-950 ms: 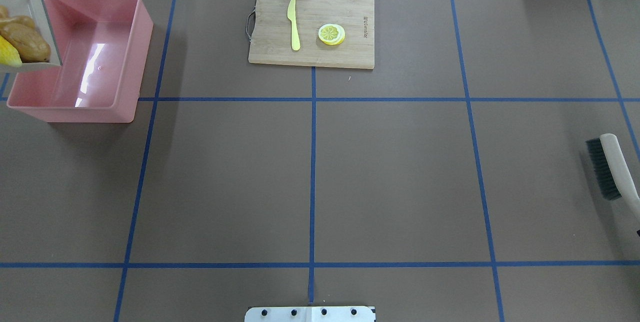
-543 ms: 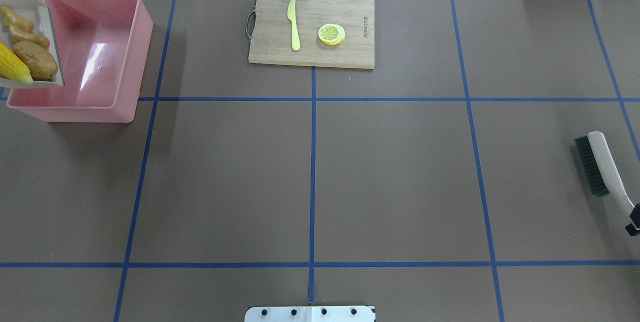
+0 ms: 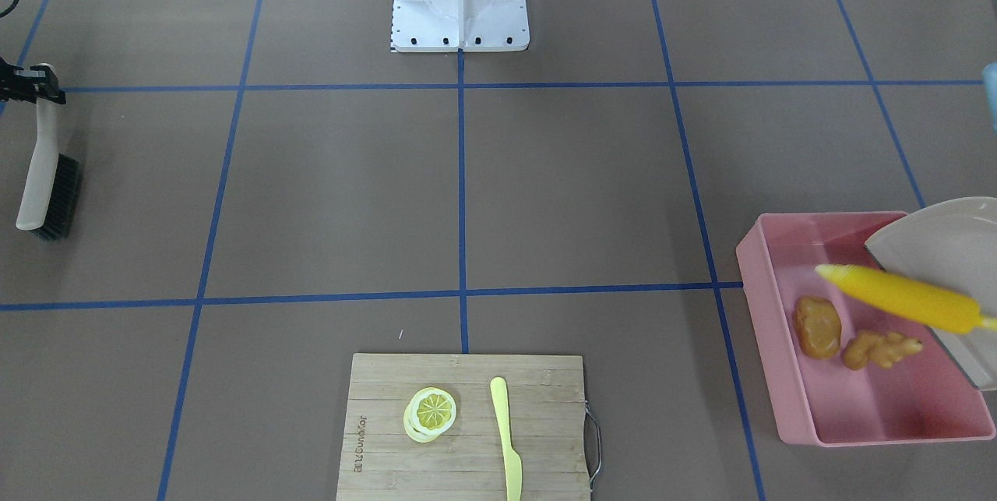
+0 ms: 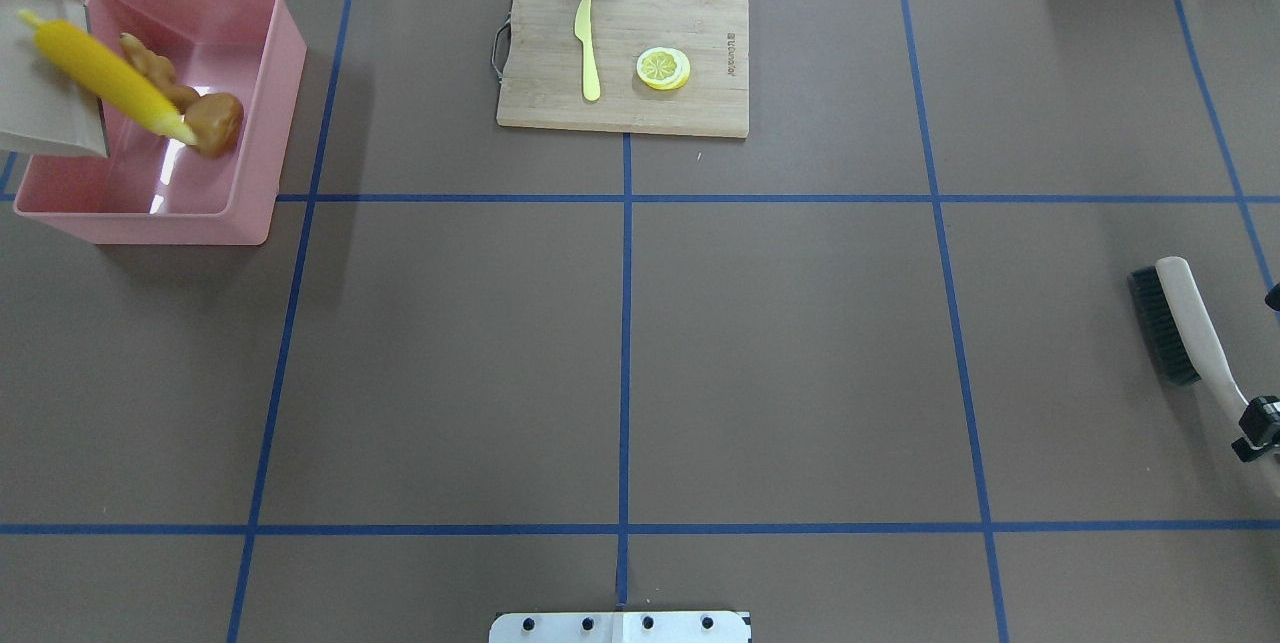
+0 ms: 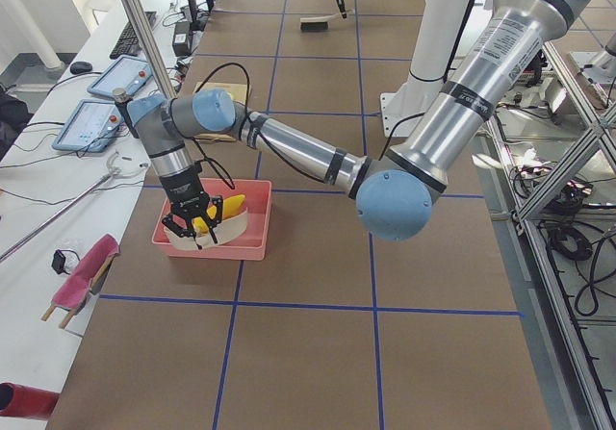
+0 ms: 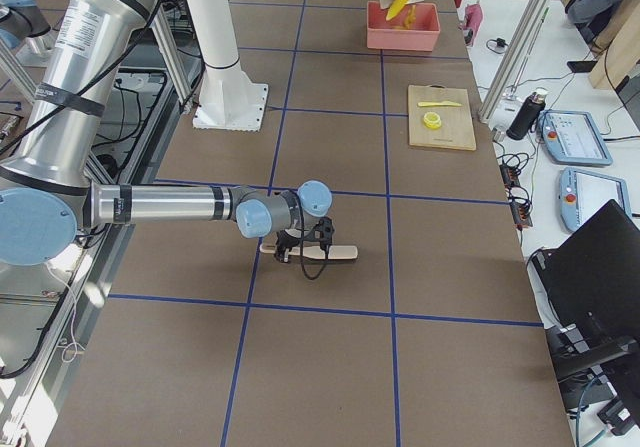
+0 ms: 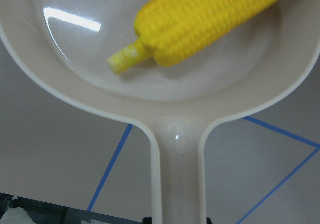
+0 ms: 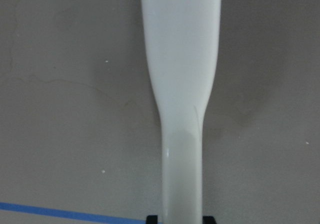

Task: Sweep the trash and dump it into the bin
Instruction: 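Tilt the dustpan with the left gripper to dump the food into the pink bin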

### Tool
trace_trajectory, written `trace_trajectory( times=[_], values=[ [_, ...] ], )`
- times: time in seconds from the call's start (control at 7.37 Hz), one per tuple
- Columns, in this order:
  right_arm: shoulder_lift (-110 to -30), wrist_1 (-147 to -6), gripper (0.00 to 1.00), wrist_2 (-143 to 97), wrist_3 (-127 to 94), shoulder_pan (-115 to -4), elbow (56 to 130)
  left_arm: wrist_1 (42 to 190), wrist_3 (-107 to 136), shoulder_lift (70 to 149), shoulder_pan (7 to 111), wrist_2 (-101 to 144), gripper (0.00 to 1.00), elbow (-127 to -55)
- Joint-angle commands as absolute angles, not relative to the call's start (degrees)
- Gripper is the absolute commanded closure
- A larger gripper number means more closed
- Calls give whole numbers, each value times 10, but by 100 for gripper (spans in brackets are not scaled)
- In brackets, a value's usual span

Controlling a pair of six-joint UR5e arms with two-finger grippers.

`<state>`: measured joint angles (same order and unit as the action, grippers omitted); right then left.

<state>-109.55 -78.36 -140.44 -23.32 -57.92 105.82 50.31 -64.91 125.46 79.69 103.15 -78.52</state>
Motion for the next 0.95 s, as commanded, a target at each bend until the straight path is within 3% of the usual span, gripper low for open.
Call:
trace_trajectory(
  times=[0.0, 0.41, 0.81],
  values=[
    [-1091, -784, 0, -1402, -233, -578, 1057, 449, -649, 1296, 772, 982, 100, -771],
    [-1080, -783, 0, -1402, -228, -607, 1064, 440, -650, 1289, 792, 969, 100, -800],
    [-1060, -785, 0, -1358, -194, -750, 1064, 448, -703, 1260, 931, 973, 100, -849]
  ],
)
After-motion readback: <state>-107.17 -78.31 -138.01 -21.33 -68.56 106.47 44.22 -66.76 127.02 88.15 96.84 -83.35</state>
